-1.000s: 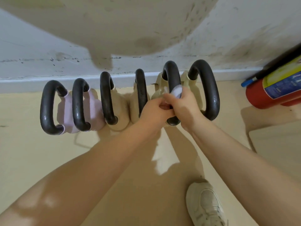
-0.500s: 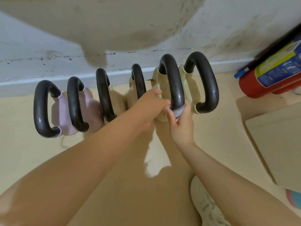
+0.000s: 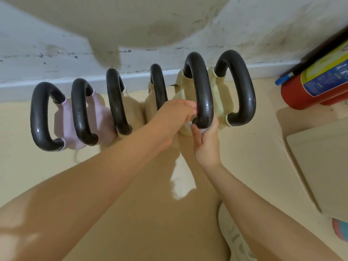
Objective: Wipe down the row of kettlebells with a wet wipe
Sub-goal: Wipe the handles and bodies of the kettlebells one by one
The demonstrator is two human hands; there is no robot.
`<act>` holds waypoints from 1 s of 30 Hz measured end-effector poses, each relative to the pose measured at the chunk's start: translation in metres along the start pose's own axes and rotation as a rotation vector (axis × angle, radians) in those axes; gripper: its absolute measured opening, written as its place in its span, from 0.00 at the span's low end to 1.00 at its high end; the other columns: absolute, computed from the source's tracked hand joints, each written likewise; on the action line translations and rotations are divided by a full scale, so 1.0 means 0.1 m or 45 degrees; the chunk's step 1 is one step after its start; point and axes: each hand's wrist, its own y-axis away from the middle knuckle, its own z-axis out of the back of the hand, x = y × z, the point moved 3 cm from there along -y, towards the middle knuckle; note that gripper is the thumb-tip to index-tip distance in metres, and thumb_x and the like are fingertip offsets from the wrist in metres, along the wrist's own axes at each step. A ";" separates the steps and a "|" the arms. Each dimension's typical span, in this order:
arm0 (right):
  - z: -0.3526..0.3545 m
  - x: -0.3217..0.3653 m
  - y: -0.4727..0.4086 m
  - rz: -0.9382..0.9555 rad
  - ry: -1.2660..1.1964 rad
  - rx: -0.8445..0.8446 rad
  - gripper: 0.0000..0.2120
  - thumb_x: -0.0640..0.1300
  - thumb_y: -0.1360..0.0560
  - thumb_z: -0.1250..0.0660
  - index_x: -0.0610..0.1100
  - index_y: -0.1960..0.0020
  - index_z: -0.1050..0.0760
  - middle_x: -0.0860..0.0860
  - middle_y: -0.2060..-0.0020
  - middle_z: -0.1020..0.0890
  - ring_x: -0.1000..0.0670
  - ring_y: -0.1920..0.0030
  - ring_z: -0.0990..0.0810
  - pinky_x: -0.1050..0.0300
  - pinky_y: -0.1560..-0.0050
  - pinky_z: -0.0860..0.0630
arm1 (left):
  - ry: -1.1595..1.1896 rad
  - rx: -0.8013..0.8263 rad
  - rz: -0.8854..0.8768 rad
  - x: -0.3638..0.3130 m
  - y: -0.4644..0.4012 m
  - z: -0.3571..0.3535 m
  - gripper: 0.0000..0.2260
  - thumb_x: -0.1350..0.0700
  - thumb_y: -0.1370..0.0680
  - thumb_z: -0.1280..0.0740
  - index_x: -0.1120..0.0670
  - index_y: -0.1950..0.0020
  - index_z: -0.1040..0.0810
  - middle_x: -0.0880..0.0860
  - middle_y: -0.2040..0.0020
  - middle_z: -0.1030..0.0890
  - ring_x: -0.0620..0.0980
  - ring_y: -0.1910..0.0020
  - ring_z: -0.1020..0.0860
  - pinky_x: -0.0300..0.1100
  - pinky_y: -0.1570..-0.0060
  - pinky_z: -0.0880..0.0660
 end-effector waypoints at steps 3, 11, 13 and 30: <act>0.08 0.21 -0.13 0.193 0.022 0.078 0.30 0.49 0.21 0.42 0.45 0.25 0.52 0.58 0.34 0.33 0.62 0.36 0.30 0.68 0.37 0.33 | 0.171 0.010 0.018 0.05 -0.02 0.04 0.16 0.68 0.29 0.45 0.55 0.52 0.21 0.55 0.49 0.19 0.53 0.40 0.24 0.46 0.35 0.31; 0.33 0.63 -0.60 0.905 1.301 0.417 0.23 0.46 0.24 0.47 0.41 0.30 0.33 0.43 0.28 0.33 0.42 0.25 0.42 0.40 0.27 0.50 | 0.464 0.024 0.058 -0.06 0.08 0.01 0.13 0.57 0.21 0.43 0.55 0.38 0.28 0.58 0.33 0.29 0.53 0.35 0.29 0.47 0.39 0.31; 0.24 0.73 -0.57 1.032 1.510 0.494 0.25 0.46 0.27 0.48 0.39 0.34 0.29 0.43 0.38 0.22 0.41 0.30 0.32 0.39 0.27 0.51 | 0.514 0.014 0.010 -0.08 0.10 -0.03 0.22 0.46 0.23 0.42 0.54 0.32 0.31 0.56 0.31 0.29 0.51 0.33 0.30 0.47 0.34 0.34; 0.13 0.75 -0.46 1.063 2.377 0.558 0.17 0.45 0.29 0.43 0.43 0.54 0.17 0.46 0.56 0.15 0.42 0.41 0.21 0.44 0.32 0.33 | 0.704 -0.120 0.066 0.03 0.21 -0.12 0.21 0.41 0.22 0.45 0.52 0.35 0.29 0.49 0.44 0.24 0.45 0.43 0.26 0.35 0.46 0.31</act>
